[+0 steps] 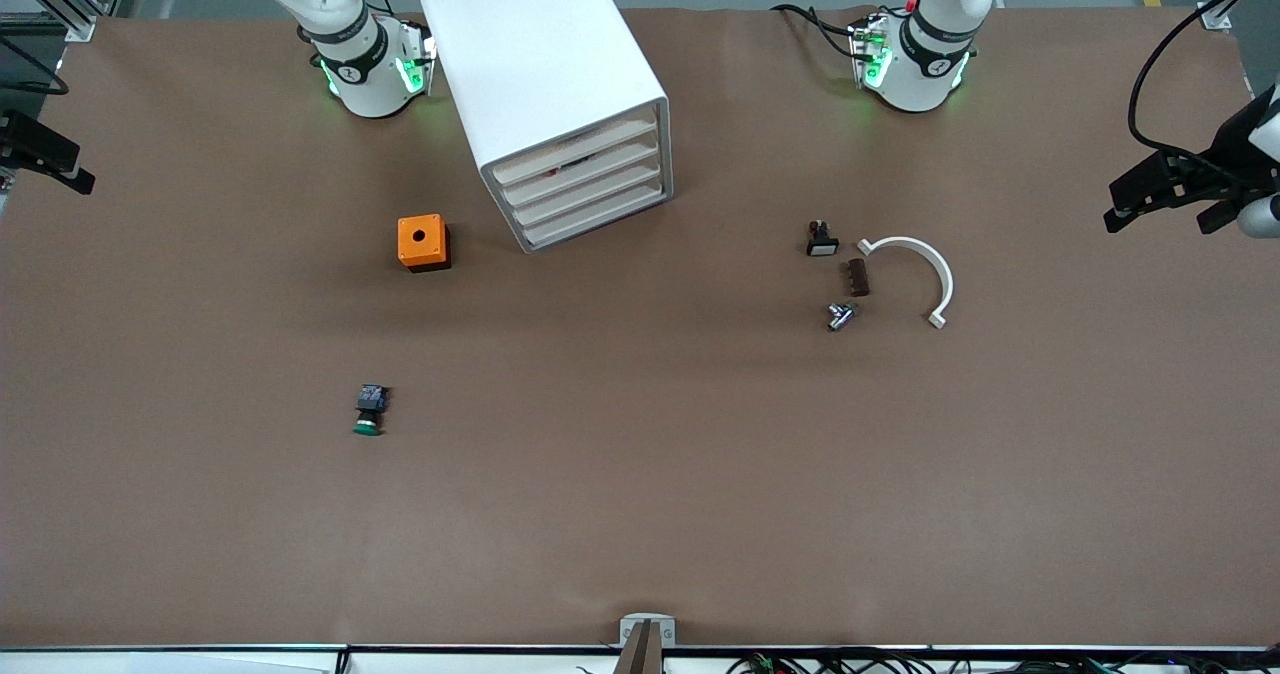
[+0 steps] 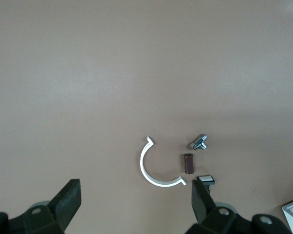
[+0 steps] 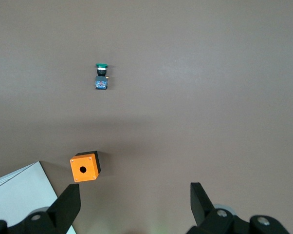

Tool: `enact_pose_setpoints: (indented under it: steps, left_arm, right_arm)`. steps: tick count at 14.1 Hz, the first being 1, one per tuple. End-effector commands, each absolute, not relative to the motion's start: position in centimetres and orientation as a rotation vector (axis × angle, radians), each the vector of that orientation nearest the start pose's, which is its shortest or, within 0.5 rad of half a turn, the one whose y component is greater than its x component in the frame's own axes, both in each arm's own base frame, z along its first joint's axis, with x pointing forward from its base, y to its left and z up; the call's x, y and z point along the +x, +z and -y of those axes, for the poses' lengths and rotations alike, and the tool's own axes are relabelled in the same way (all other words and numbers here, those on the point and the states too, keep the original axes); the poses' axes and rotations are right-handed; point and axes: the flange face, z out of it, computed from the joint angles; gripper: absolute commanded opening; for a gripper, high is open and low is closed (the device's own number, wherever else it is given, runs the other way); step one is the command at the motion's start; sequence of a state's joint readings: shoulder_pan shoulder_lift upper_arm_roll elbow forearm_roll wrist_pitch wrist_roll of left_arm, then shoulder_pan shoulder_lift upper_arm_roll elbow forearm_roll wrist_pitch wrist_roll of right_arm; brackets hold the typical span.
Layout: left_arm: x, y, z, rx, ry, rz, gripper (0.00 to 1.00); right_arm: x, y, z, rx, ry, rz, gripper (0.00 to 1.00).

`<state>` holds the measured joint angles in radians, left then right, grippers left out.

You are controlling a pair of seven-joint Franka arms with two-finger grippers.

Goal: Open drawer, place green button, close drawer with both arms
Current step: 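Reach the left gripper to the drawer while the right gripper reaches the button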

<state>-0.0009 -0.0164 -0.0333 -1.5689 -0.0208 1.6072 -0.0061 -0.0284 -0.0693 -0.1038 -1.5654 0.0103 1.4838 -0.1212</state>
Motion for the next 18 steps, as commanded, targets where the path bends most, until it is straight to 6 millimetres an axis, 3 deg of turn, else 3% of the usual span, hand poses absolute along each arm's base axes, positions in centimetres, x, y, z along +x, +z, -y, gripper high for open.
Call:
enact_pose_setpoints:
  steps: [1,4,7,10,12,13,15,16,18]
  left_arm:
    - [55.7,64.2,2.5,-3.14,-0.106,-0.031,1.0]
    - [55.7,64.1,2.0,-3.148,-0.104,-0.026,1.0]
    - [56.4,62.4,1.5,-3.146,-0.043,0.0,1.0]
    - [59.0,56.5,1.5,-3.143,0.118,0.003,1.0]
    - [60.7,51.6,2.2,-3.137,0.248,0.054,1.0]
    - [61.2,49.5,3.2,-3.128,0.301,0.088,1.0]
    - [61.8,46.3,7.3,-3.094,0.374,0.147,1.0]
    - [61.9,45.3,8.6,-3.079,0.395,0.194,1.0]
    - [61.0,42.1,15.0,-3.029,0.499,0.293,1.0]
  right_arm:
    - [51.4,65.9,7.1,-3.121,0.011,-0.01,1.0]
    - [51.4,65.9,7.2,-3.12,0.008,-0.015,1.0]
    - [51.7,67.2,7.2,-3.127,-0.034,-0.015,1.0]
    - [52.1,67.2,7.7,-3.127,-0.029,-0.041,1.0]
    - [53.3,65.1,7.5,-3.128,0.033,-0.03,1.0]
    - [54.8,62.8,7.3,-3.125,0.086,-0.018,1.0]
    - [57.6,57.6,7.2,-3.115,0.226,-0.012,1.0]
    - [58.1,57.0,7.3,-3.119,0.228,-0.01,1.0]
    - [59.5,54.7,7.6,-3.128,0.237,-0.012,1.0]
